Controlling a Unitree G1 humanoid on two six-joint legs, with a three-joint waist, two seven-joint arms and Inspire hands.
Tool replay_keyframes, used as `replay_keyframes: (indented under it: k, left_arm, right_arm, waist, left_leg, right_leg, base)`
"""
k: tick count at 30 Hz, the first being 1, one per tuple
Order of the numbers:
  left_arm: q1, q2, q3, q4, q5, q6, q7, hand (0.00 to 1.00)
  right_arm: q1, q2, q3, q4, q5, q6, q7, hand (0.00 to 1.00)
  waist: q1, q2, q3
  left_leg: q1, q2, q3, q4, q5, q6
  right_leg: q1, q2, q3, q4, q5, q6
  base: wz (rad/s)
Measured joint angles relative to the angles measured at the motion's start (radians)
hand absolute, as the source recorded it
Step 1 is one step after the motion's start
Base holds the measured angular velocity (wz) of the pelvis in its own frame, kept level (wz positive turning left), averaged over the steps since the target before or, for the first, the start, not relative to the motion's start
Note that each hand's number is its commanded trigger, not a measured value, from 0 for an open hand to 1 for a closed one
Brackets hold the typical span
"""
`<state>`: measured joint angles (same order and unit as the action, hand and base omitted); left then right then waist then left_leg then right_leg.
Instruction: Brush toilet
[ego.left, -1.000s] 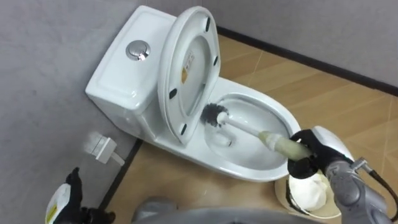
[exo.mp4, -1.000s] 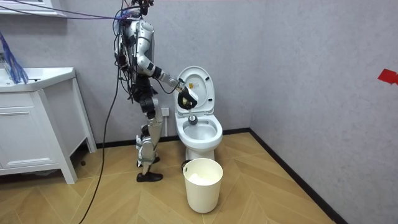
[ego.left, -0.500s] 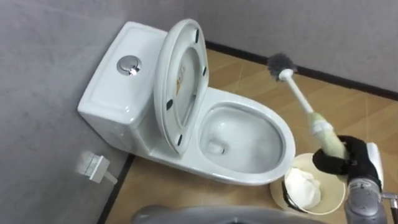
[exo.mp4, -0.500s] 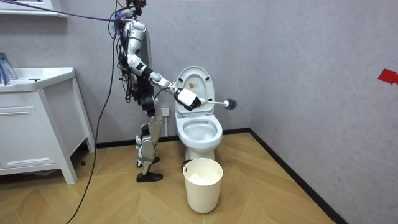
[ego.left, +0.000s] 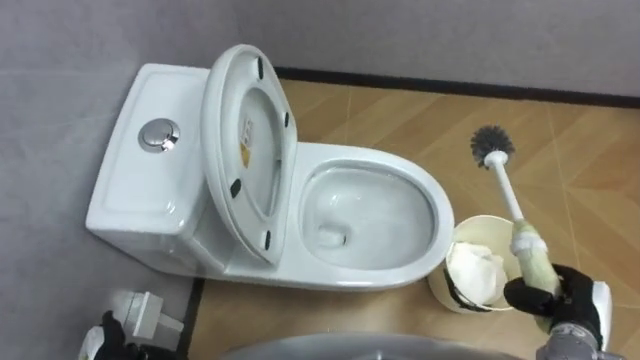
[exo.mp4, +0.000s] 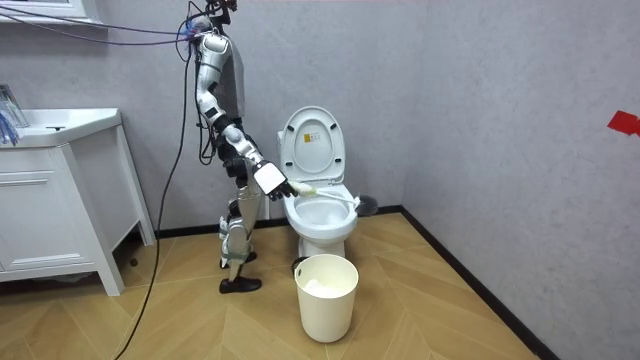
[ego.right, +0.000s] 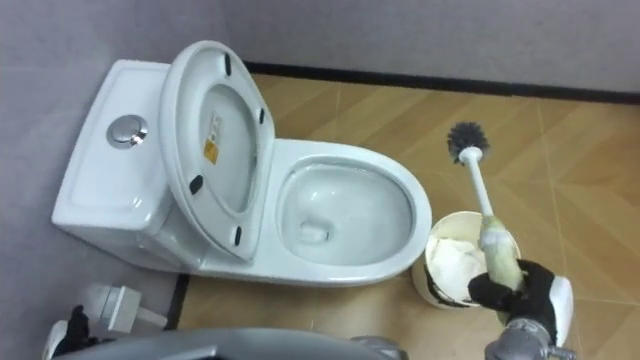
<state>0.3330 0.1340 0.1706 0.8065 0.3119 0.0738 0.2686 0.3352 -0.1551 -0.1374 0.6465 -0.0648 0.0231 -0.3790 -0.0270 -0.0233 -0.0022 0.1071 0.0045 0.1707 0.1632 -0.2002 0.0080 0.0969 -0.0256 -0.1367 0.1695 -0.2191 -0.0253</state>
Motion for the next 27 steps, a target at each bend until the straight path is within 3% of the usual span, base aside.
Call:
replay_keyframes:
  k: [2, 8, 9, 10, 18, 27]
  left_arm:
    - [-0.007, -0.007, -0.003, 0.000, 0.011, 0.001, -0.008, 0.00]
    - [-0.015, -0.008, -0.012, 0.041, 0.010, 0.004, -0.027, 0.00]
    - [-0.016, -0.008, -0.012, 0.058, 0.009, 0.004, -0.027, 0.00]
    - [-0.016, -0.008, -0.012, 0.068, 0.009, 0.005, -0.027, 0.00]
    - [-0.007, -0.004, -0.012, 0.121, 0.007, 0.013, -0.052, 0.00]
    - [0.013, -0.004, -0.012, 0.120, 0.013, 0.031, -0.099, 0.00]
  right_arm:
    - [-0.005, 0.005, 0.000, 0.047, 0.009, 0.000, 0.005, 1.00]
    - [-0.007, 0.006, 0.000, 0.140, 0.086, 0.000, 0.015, 1.00]
    - [-0.012, 0.006, 0.000, 0.164, 0.106, 0.000, 0.016, 0.60]
    - [-0.016, 0.006, 0.000, 0.176, 0.116, 0.001, 0.016, 0.02]
    - [-0.083, 0.005, -0.005, 0.302, 0.201, 0.001, 0.017, 0.00]
    - [-0.092, 0.005, -0.017, 0.333, 0.237, 0.000, 0.017, 0.00]
  waist:
    - [0.005, 0.003, -0.0009]
    - [0.006, 0.031, -0.0012]
    - [0.006, 0.032, -0.0010]
    - [0.006, 0.032, -0.0010]
    - [0.004, 0.015, 0.0032]
    - [0.002, 0.018, 0.0045]
  left_leg:
    - [0.002, 0.001, 0.019, 0.000, 0.000, 0.000]
    - [0.012, 0.001, 0.021, -0.001, 0.000, 0.000]
    - [0.015, 0.001, 0.020, -0.001, 0.000, 0.000]
    - [0.016, 0.002, 0.020, -0.001, 0.000, 0.000]
    - [0.022, 0.004, 0.014, -0.003, -0.001, 0.000]
    - [0.018, 0.004, 0.005, -0.002, -0.008, 0.002]
  right_leg:
    - [0.000, 0.000, 0.008, 0.000, 0.000, 0.000]
    - [0.004, 0.003, 0.031, 0.001, 0.002, 0.001]
    - [0.005, 0.004, 0.033, 0.001, 0.002, 0.000]
    - [0.006, 0.005, 0.035, 0.001, 0.002, 0.000]
    - [0.010, 0.009, 0.046, -0.002, 0.003, -0.002]
    - [0.007, 0.010, 0.045, -0.001, 0.005, 0.002]
  base:
    - [-0.12]
    - [-0.10]
    - [-0.03]
    - [-0.07]
    - [0.00]
    - [0.02]
